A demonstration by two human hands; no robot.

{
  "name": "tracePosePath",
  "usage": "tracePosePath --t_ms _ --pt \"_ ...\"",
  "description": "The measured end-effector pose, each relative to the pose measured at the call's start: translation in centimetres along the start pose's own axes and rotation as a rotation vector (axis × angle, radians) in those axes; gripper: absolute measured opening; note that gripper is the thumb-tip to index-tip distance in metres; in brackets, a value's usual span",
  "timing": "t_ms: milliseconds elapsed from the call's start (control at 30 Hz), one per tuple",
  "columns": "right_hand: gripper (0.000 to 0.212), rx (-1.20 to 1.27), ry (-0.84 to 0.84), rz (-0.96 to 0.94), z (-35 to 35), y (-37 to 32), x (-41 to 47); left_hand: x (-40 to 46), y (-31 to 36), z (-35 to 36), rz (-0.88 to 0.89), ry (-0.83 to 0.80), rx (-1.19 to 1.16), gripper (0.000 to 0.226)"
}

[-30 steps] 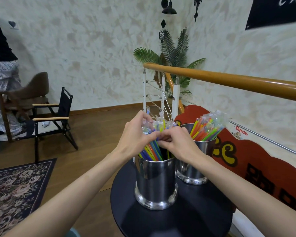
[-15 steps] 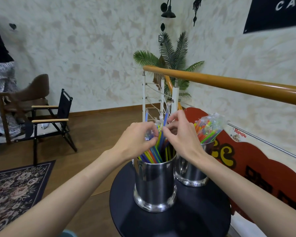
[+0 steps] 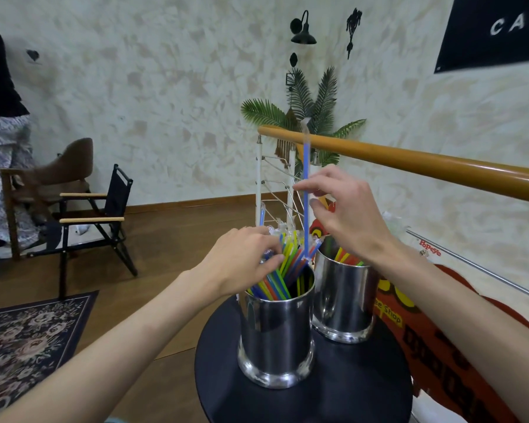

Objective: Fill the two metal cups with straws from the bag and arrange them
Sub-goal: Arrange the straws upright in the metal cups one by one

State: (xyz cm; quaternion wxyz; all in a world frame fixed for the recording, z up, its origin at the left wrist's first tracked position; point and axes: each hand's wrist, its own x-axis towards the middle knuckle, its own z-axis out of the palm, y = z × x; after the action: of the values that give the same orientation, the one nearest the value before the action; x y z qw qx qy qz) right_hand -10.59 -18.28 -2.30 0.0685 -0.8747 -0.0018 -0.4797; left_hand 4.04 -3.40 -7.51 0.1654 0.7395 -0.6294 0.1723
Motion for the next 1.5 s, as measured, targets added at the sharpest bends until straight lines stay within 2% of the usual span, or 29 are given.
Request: tracePosePath --t_ms 100,233,333,467,533,667,800,967,1067,1200,1267,1367,1500 --pt "0.035 0.014 -0.001 0.025 -0.4 -0.2 0.2 -0.2 0.1 0.0 -0.008 -0.030 0.034 0.027" --pt "0.009 0.150 -0.046 0.106 -0.5 -1.1 0.0 -0.6 0.4 -0.1 0.047 -0.058 0.132 0.030" --pt "0.030 0.204 -0.137 0.239 0.1 -1.6 -1.1 -0.9 0.3 0.0 0.043 0.015 0.058 0.026" --pt "0.044 0.155 -0.359 0.387 2.1 -1.7 -3.4 -1.3 0.7 0.2 -0.098 0.097 -0.132 0.010" --pt "0.047 0.143 -0.419 0.436 3.3 -1.8 -4.4 -1.3 0.9 0.1 -0.157 0.116 -0.196 0.012" --pt "0.031 0.064 -0.505 0.453 5.0 -2.1 -5.8 -1.1 1.4 -0.5 -0.206 0.147 -0.348 0.030" --pt "0.018 0.027 -0.513 0.454 5.3 -2.3 -5.8 -0.7 1.5 -1.0 -0.225 0.277 -0.382 0.050" --pt "0.020 0.060 -0.559 0.438 4.7 -2.5 -6.0 0.1 1.6 -0.4 -0.205 0.378 -0.386 0.037" --pt "0.020 0.140 -0.534 0.476 3.6 -2.3 -6.1 0.2 1.4 -0.1 -0.164 0.323 -0.310 0.023" --pt "0.023 0.057 -0.242 0.614 1.7 -0.7 -6.7 0.0 1.3 -0.5 -0.134 0.027 -0.201 0.016" --pt "0.034 -0.008 -0.252 0.682 1.7 0.1 -7.1 0.0 1.1 -0.8 -0.096 -0.080 -0.136 0.025" --pt "0.050 -0.075 -0.412 0.695 2.8 0.7 -7.6 0.2 1.5 -1.0 0.002 -0.160 0.006 0.045" --pt "0.047 -0.020 -0.361 0.661 3.8 1.2 -7.6 -0.3 2.4 -0.8 0.076 -0.105 0.160 0.070"
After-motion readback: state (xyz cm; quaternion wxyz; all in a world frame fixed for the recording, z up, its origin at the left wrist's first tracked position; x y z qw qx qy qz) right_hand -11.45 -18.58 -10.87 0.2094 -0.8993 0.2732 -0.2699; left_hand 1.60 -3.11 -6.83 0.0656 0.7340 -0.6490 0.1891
